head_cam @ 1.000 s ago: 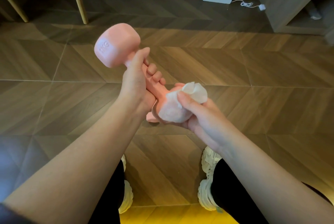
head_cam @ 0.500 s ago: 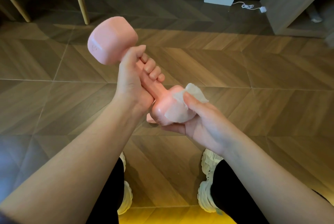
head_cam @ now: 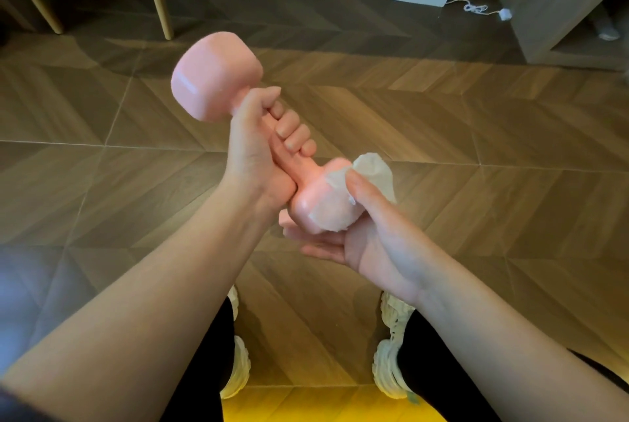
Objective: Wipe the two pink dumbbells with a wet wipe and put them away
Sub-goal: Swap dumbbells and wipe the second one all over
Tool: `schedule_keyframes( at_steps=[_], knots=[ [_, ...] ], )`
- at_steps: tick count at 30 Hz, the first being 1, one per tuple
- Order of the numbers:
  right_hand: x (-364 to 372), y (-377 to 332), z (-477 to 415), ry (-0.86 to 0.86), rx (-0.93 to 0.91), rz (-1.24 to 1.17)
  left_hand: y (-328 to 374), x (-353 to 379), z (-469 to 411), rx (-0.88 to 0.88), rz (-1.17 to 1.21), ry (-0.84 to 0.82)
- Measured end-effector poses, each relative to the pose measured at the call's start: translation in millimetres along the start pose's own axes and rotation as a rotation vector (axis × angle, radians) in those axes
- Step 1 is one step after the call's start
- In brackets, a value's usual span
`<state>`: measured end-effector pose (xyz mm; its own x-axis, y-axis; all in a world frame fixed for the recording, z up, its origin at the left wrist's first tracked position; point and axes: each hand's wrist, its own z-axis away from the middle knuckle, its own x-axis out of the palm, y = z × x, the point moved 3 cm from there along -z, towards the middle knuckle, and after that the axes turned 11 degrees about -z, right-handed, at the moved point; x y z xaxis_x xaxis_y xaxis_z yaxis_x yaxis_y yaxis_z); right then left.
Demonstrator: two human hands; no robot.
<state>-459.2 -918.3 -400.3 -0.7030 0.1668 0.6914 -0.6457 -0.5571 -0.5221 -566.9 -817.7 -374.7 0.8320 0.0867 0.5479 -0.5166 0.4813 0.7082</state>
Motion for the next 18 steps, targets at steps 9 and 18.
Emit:
schedule_keyframes(
  at_steps=[9,18],
  knots=[
    [-1.6,-11.3,-4.2,0.179,-0.164,0.069,-5.7,3.5,0.7,-0.016,-0.002,0.056],
    [0.8,-5.2,-3.1,0.24,-0.17,0.055,-7.8,10.0,8.1,0.017,-0.164,-0.069]
  ],
)
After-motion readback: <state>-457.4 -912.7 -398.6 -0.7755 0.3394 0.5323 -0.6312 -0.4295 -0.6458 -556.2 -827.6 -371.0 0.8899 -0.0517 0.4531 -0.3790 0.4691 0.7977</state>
